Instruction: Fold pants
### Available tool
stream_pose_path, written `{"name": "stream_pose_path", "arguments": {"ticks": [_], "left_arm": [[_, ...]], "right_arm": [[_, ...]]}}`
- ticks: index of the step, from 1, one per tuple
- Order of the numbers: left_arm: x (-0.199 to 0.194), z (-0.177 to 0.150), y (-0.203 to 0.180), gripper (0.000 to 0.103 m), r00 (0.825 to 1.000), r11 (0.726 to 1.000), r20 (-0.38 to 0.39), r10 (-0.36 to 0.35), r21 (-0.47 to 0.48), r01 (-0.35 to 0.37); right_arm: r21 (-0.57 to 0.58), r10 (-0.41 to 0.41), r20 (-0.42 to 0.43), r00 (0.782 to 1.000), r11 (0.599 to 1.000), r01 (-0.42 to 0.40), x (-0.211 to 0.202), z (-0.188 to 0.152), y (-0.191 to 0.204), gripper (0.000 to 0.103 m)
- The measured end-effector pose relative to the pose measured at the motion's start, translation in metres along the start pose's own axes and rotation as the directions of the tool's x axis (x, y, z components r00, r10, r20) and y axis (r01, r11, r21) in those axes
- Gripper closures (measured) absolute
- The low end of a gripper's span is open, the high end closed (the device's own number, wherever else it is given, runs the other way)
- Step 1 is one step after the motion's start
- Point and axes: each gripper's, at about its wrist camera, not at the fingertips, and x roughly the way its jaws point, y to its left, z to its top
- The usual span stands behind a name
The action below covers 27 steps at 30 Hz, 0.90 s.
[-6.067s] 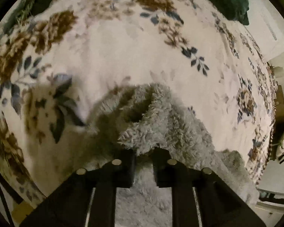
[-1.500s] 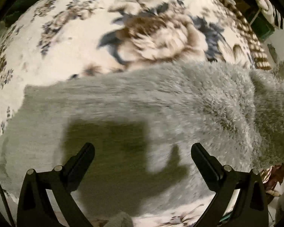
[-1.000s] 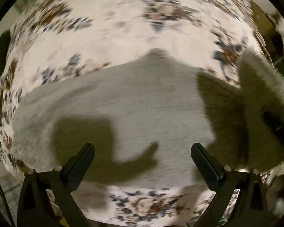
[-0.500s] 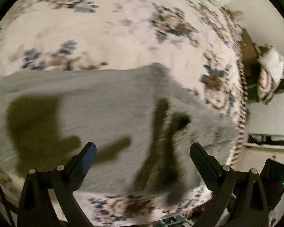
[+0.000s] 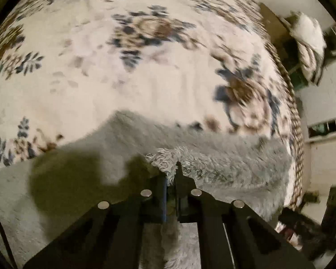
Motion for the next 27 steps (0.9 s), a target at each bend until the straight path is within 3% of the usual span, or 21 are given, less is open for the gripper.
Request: {"name": "stream_pose_path", "arguments": {"ticks": [4, 6, 8, 10, 12, 14, 17, 20, 21, 24, 25, 26, 27], "left_arm": [[0.008, 0.009, 0.026, 0.094, 0.998, 0.998, -0.054, 0.024, -0.063, -0.027], [0.000, 0.006, 0.030, 0.082, 0.997, 0.995, -0.079, 0.022, -0.091, -0.029], [-0.023, 0.003, 0.023, 0.076, 0.998, 0.996, -0.045, 0.051, -0.071, -0.054], [-0.049, 0.006, -0.007, 0.067, 0.996, 0.996, 0.002, 0.085, 0.033, -0.085], [-0.051, 0.013, -0.049, 0.048, 0.997, 0.986, -0.007, 0.077, 0.152, -0.075], [-0.044, 0.026, -0.096, 0.046, 0.998, 0.962, -0.038, 0.054, 0.269, -0.042], [-0.005, 0.038, -0.183, 0.045, 0.987, 0.870, -0.135, 0.082, 0.493, -0.005], [0.053, 0.032, -0.258, 0.045, 0.959, 0.730, -0.218, 0.179, 0.683, 0.019], [0.069, 0.029, -0.272, 0.045, 0.949, 0.692, -0.233, 0.212, 0.721, 0.022], [0.115, 0.012, -0.305, 0.045, 0.911, 0.526, -0.207, 0.357, 0.850, -0.013], [0.132, 0.004, -0.311, 0.045, 0.891, 0.460, -0.195, 0.410, 0.888, -0.017], [0.141, -0.001, -0.313, 0.056, 0.878, 0.421, -0.182, 0.442, 0.907, -0.024], [0.150, -0.005, -0.313, 0.087, 0.865, 0.383, -0.173, 0.471, 0.923, -0.023]], "right_arm": [[0.011, 0.008, -0.022, 1.000, 1.000, -0.008, 0.007, 0.002, 0.006, 0.014], [0.024, 0.008, -0.027, 1.000, 1.000, -0.008, 0.007, 0.007, 0.007, 0.014], [0.044, 0.025, -0.030, 0.999, 0.999, -0.024, 0.006, 0.008, 0.003, 0.014], [0.077, 0.028, -0.033, 0.999, 0.997, -0.026, 0.007, 0.012, -0.006, 0.014], [0.106, 0.031, -0.038, 0.999, 0.994, -0.027, 0.009, 0.012, -0.016, 0.014], [0.133, 0.033, -0.053, 0.998, 0.991, -0.026, 0.014, 0.012, -0.027, 0.014], [0.199, 0.125, -0.085, 0.988, 0.974, -0.106, 0.029, 0.008, -0.046, 0.021], [0.229, 0.174, -0.094, 0.980, 0.962, -0.149, 0.041, 0.004, -0.058, 0.028], [0.234, 0.189, -0.092, 0.978, 0.958, -0.164, 0.043, 0.003, -0.062, 0.035], [0.225, 0.208, -0.095, 0.973, 0.957, -0.183, 0.051, 0.004, -0.067, 0.050], [0.224, 0.220, -0.098, 0.971, 0.955, -0.193, 0.054, 0.004, -0.068, 0.056], [0.224, 0.224, -0.098, 0.970, 0.954, -0.198, 0.055, 0.004, -0.069, 0.060], [0.220, 0.235, -0.095, 0.967, 0.953, -0.210, 0.058, 0.005, -0.070, 0.066]]}}
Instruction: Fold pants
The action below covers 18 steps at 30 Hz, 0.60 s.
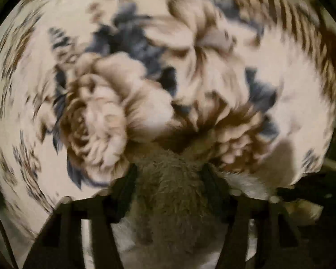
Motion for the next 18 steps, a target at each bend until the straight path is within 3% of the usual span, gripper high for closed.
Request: {"name": "stream_pose_path", "arguments": {"ticks": [2, 4, 6, 8, 10, 11, 13, 14, 15, 16, 18], "left_arm": [[0.008, 0.004, 0.005, 0.092, 0.999, 0.999, -0.032, 0.036, 0.008, -0.036], [0.009, 0.007, 0.022, 0.093, 0.999, 1.000, -0.038, 0.023, -0.018, -0.024], [0.013, 0.011, 0.048, 0.098, 0.994, 0.994, -0.062, 0.095, -0.051, -0.098], [0.014, 0.011, 0.082, 0.097, 0.997, 0.986, -0.079, 0.017, -0.165, -0.030], [-0.001, 0.008, 0.107, 0.096, 0.999, 0.965, -0.019, -0.043, -0.259, 0.037], [-0.007, 0.007, 0.112, 0.091, 0.995, 0.954, 0.007, -0.098, -0.285, 0.096], [-0.025, 0.001, 0.114, 0.068, 0.962, 0.906, 0.088, -0.258, -0.324, 0.273], [-0.031, 0.000, 0.111, 0.048, 0.952, 0.897, 0.110, -0.285, -0.318, 0.305], [-0.038, 0.000, 0.102, 0.039, 0.950, 0.904, 0.125, -0.288, -0.293, 0.312], [-0.043, 0.000, 0.086, 0.039, 0.952, 0.922, 0.130, -0.278, -0.244, 0.302], [-0.036, 0.007, 0.053, 0.039, 0.967, 0.957, 0.059, -0.246, -0.141, 0.252]], "right_arm": [[-0.009, -0.003, 0.002, 1.000, 1.000, 0.003, 0.003, 0.000, 0.000, 0.073], [-0.009, -0.003, 0.007, 1.000, 1.000, 0.003, 0.004, -0.001, 0.000, 0.078], [-0.015, -0.003, -0.002, 1.000, 1.000, 0.003, 0.005, -0.003, -0.001, 0.079], [-0.008, -0.014, -0.030, 0.999, 1.000, 0.014, 0.008, -0.006, -0.004, 0.080], [-0.012, -0.003, -0.036, 0.999, 1.000, 0.003, 0.008, -0.011, -0.007, 0.080], [-0.008, 0.016, -0.033, 0.999, 1.000, -0.016, 0.007, -0.011, -0.008, 0.079], [0.037, 0.080, -0.034, 0.996, 0.996, -0.079, 0.002, -0.006, -0.014, 0.071], [0.060, 0.101, -0.035, 0.994, 0.993, -0.099, -0.001, -0.005, -0.017, 0.060], [0.073, 0.111, -0.027, 0.993, 0.991, -0.108, -0.005, -0.003, -0.020, 0.053], [0.077, 0.114, -0.017, 0.993, 0.991, -0.112, -0.010, -0.002, -0.022, 0.052], [0.077, 0.111, -0.017, 0.994, 0.991, -0.109, -0.015, 0.003, -0.026, 0.052]]}}
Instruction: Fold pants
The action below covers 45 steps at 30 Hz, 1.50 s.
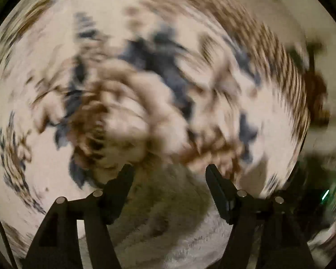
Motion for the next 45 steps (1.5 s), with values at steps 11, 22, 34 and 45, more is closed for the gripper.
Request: {"name": "stream_pose_path", "arguments": {"ticks": [11, 22, 34, 45], "left_arm": [[0.062, -0.001, -0.001, 0.092, 0.989, 0.998, -0.133, -0.063, -0.029, 0.060], [0.061, -0.016, 0.083, 0.096, 0.941, 0.832, 0.012, -0.337, -0.465, 0.304], [0.019, -0.025, -0.027, 0.051, 0.998, 0.993, -0.053, 0.018, 0.121, -0.011], [0.047, -0.028, 0.043, 0.096, 0.996, 0.975, -0.033, -0.078, -0.211, 0.069]], "right_arm": [[-0.149, -0.064, -0.134, 0.989, 0.988, 0.044, 0.031, 0.000, 0.002, 0.084], [-0.148, -0.083, -0.159, 0.984, 0.987, 0.059, 0.028, -0.003, 0.004, 0.086], [-0.120, -0.107, -0.167, 0.980, 0.989, 0.088, 0.016, 0.010, 0.017, 0.058], [-0.177, -0.202, -0.170, 0.964, 0.969, 0.172, 0.026, 0.001, 0.023, 0.083]]}}
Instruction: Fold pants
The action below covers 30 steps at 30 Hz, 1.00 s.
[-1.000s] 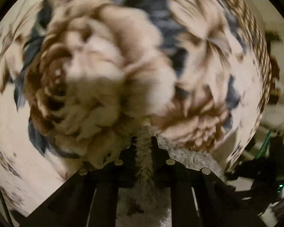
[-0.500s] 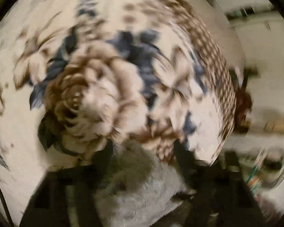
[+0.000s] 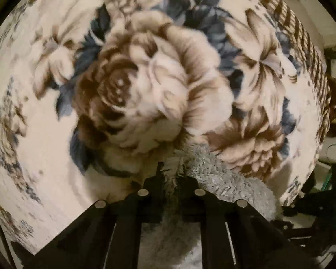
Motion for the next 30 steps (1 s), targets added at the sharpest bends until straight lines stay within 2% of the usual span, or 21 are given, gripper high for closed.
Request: {"name": "stream_pose_path", "arguments": {"ticks": [1, 2, 3, 4, 7, 8, 9, 11, 12, 13, 14, 15, 17, 18, 19, 20, 22, 25, 27, 28, 30], "left_arm": [[0.003, 0.002, 0.017, 0.096, 0.988, 0.981, -0.016, -0.155, -0.121, 0.152], [0.001, 0.000, 0.033, 0.096, 0.968, 0.948, -0.007, -0.251, -0.203, 0.244], [0.003, 0.000, 0.049, 0.095, 0.932, 0.892, 0.015, -0.363, -0.284, 0.352], [0.001, 0.001, 0.056, 0.094, 0.921, 0.874, 0.025, -0.388, -0.307, 0.376], [-0.010, 0.003, 0.041, 0.089, 0.947, 0.926, 0.003, -0.320, -0.208, 0.314], [-0.015, 0.008, 0.032, 0.081, 0.953, 0.940, -0.009, -0.301, -0.172, 0.295], [-0.019, 0.011, 0.022, 0.066, 0.957, 0.948, -0.016, -0.290, -0.143, 0.285], [-0.019, 0.019, -0.002, 0.049, 0.975, 0.974, -0.021, -0.221, -0.052, 0.219], [-0.015, 0.020, -0.018, 0.046, 0.985, 0.986, -0.022, -0.169, -0.006, 0.169], [-0.007, 0.024, -0.036, 0.046, 0.995, 0.994, -0.028, -0.092, 0.060, 0.093], [-0.007, 0.025, -0.046, 0.046, 0.999, 0.991, -0.037, -0.024, 0.131, 0.029], [0.001, 0.028, -0.057, 0.046, 0.998, 0.983, -0.061, 0.029, 0.185, -0.017], [0.023, 0.025, -0.076, 0.048, 0.983, 0.948, -0.119, 0.139, 0.303, -0.097], [0.032, 0.022, -0.082, 0.069, 0.974, 0.930, -0.133, 0.183, 0.345, -0.128], [0.042, 0.016, -0.085, 0.082, 0.958, 0.904, -0.148, 0.245, 0.392, -0.171], [0.049, 0.013, -0.086, 0.089, 0.944, 0.888, -0.157, 0.290, 0.413, -0.204], [0.050, 0.012, -0.077, 0.093, 0.944, 0.894, -0.153, 0.292, 0.395, -0.212], [0.037, 0.023, -0.041, 0.097, 0.955, 0.938, -0.135, 0.265, 0.266, -0.223], [0.026, 0.030, -0.008, 0.101, 0.946, 0.941, -0.098, 0.310, 0.173, -0.290], [0.020, 0.032, 0.007, 0.101, 0.957, 0.959, -0.106, 0.269, 0.117, -0.257], [0.006, 0.032, 0.030, 0.098, 0.986, 0.992, -0.105, 0.128, 0.013, -0.127]], "right_arm": [[-0.001, -0.004, -0.007, 1.000, 1.000, 0.004, 0.001, 0.001, 0.000, 0.084], [-0.003, -0.008, -0.021, 1.000, 1.000, 0.008, 0.002, 0.001, 0.000, 0.084], [-0.003, -0.005, -0.026, 1.000, 1.000, 0.005, 0.004, -0.002, 0.000, 0.084], [0.007, 0.017, -0.032, 0.999, 1.000, -0.017, 0.005, -0.003, -0.003, 0.084], [0.050, 0.119, -0.007, 0.993, 0.992, -0.118, -0.002, 0.000, -0.016, 0.075], [0.070, 0.143, 0.004, 0.990, 0.987, -0.143, -0.005, 0.002, -0.021, 0.062], [0.079, 0.150, 0.012, 0.989, 0.986, -0.150, -0.006, 0.003, -0.024, 0.055], [0.087, 0.160, 0.008, 0.987, 0.983, -0.160, -0.003, 0.006, -0.029, 0.053], [0.091, 0.170, -0.003, 0.985, 0.981, -0.169, 0.001, 0.008, -0.030, 0.053], [0.089, 0.172, -0.006, 0.985, 0.981, -0.171, 0.003, 0.007, -0.030, 0.054], [0.078, 0.158, -0.002, 0.987, 0.985, -0.157, 0.004, 0.008, -0.029, 0.062], [0.058, 0.147, -0.002, 0.989, 0.988, -0.146, 0.005, 0.007, -0.024, 0.073], [0.047, 0.136, -0.009, 0.991, 0.990, -0.135, 0.004, 0.005, -0.018, 0.075], [0.041, 0.125, -0.005, 0.992, 0.991, -0.125, 0.001, 0.006, -0.017, 0.076], [0.041, 0.126, -0.004, 0.992, 0.991, -0.126, 0.000, 0.004, -0.016, 0.077], [0.048, 0.131, -0.006, 0.991, 0.990, -0.131, -0.002, 0.003, -0.015, 0.078], [0.050, 0.122, 0.001, 0.993, 0.991, -0.122, -0.004, -0.002, -0.016, 0.080], [0.055, 0.128, 0.009, 0.992, 0.990, -0.129, -0.006, -0.017, -0.017, 0.081], [0.069, 0.132, 0.010, 0.991, 0.989, -0.133, -0.006, -0.022, -0.022, 0.081], [0.075, 0.138, 0.005, 0.990, 0.988, -0.138, -0.001, -0.019, -0.026, 0.081], [0.075, 0.150, -0.005, 0.989, 0.986, -0.149, 0.003, -0.020, -0.028, 0.081]]}}
